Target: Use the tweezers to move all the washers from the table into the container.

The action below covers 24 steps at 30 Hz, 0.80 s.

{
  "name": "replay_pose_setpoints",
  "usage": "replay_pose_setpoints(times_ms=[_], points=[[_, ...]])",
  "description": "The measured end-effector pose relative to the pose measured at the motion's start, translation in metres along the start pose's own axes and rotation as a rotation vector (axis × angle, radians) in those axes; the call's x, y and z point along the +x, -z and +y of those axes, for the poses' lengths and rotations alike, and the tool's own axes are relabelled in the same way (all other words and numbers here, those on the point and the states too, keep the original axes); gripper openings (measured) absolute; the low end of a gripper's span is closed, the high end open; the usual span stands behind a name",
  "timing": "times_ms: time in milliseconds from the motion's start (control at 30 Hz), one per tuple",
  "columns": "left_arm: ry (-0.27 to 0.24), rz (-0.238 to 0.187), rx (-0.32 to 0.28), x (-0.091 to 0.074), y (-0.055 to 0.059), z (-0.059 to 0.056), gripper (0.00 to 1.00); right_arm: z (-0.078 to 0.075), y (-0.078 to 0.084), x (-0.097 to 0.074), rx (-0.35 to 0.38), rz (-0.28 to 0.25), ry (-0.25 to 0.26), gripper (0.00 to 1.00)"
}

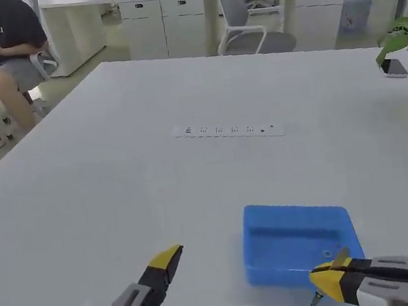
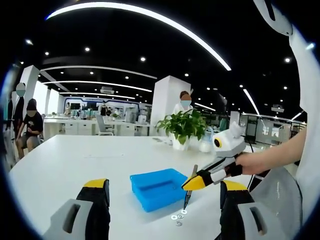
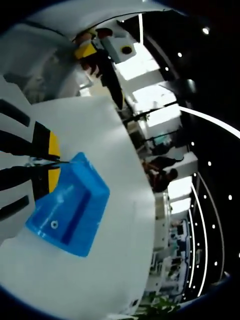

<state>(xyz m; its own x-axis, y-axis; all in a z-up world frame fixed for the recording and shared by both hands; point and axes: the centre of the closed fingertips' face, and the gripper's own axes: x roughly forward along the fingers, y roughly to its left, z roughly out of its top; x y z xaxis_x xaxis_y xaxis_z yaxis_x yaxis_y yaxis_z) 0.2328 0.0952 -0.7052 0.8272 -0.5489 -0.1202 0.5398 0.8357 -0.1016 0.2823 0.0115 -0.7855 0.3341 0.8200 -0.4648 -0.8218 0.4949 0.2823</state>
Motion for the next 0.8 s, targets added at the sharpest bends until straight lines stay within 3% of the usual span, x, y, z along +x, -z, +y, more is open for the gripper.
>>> replay_pose_setpoints(times_ms=[133, 467, 533, 767, 800], points=[[0.007, 0.001, -0.002, 0.0, 0.0, -0.001, 0.93, -0.003, 0.009, 0.003, -0.035, 0.037, 0.011, 0.02], [0.014, 0.008, -0.003, 0.0, 0.001, -0.003, 0.92, -0.002, 0.014, 0.004, -0.048, 0.048, 0.01, 0.02], [0.014, 0.012, -0.002, 0.0, 0.002, -0.003, 0.92, 0.001, 0.015, 0.004, -0.087, 0.056, 0.004, 0.02], [0.019, 0.018, 0.001, 0.001, 0.002, -0.005, 0.92, 0.026, 0.02, 0.008, -0.358, 0.109, -0.051, 0.03], [0.02, 0.023, 0.001, 0.001, 0.003, -0.005, 0.92, 0.028, 0.021, 0.008, -0.362, 0.109, -0.052, 0.03]])
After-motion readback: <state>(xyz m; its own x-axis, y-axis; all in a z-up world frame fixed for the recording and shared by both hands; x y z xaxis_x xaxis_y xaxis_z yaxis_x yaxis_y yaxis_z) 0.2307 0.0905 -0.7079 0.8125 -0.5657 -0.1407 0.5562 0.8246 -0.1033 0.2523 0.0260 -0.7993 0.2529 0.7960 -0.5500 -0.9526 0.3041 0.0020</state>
